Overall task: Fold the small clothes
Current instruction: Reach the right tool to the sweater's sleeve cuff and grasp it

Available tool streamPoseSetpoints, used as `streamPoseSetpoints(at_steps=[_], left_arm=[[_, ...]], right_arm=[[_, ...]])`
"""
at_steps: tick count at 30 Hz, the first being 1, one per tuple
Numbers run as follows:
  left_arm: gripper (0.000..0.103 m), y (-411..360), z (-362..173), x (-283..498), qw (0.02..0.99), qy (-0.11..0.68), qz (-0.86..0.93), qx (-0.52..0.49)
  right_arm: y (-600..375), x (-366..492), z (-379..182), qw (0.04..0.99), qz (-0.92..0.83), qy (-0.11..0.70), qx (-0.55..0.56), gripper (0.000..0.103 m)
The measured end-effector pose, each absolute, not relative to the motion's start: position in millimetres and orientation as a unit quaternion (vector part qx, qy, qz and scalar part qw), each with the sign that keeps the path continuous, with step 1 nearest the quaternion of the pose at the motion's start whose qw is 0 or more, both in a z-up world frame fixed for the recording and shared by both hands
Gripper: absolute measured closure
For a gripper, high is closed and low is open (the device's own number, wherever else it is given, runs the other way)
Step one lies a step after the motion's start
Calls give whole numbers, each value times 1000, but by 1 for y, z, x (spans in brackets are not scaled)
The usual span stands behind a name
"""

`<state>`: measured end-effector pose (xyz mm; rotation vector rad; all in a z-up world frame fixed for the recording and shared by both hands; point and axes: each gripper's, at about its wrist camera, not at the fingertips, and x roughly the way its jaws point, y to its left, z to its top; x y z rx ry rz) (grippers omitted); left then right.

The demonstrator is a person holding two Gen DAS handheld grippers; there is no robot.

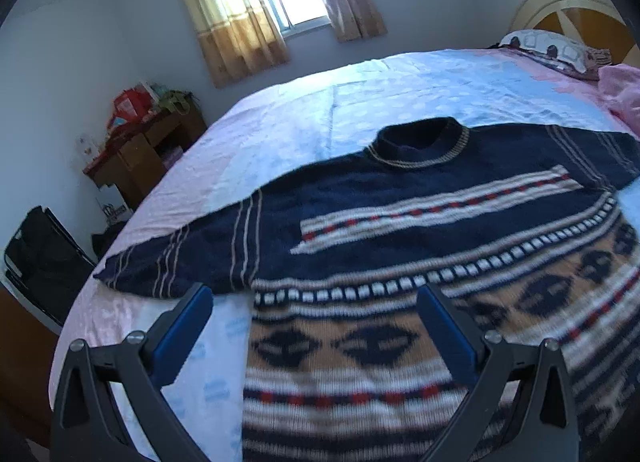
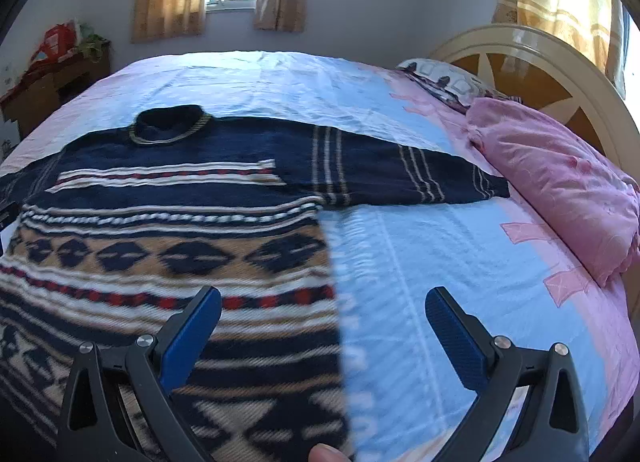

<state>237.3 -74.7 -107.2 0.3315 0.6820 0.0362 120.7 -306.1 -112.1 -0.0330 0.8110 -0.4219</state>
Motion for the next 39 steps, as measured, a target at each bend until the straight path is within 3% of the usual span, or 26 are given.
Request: streamPoseSetpoints(at_steps=[28,39], left_arm=[[0,-92,-167,348,899,420,64,106],[0,-87,-172,348,901,423,61,81]], right_arm=[[-491,195,-135,857,-303,415,29,1],[-617,203,-133,842,-328,387,185,2]])
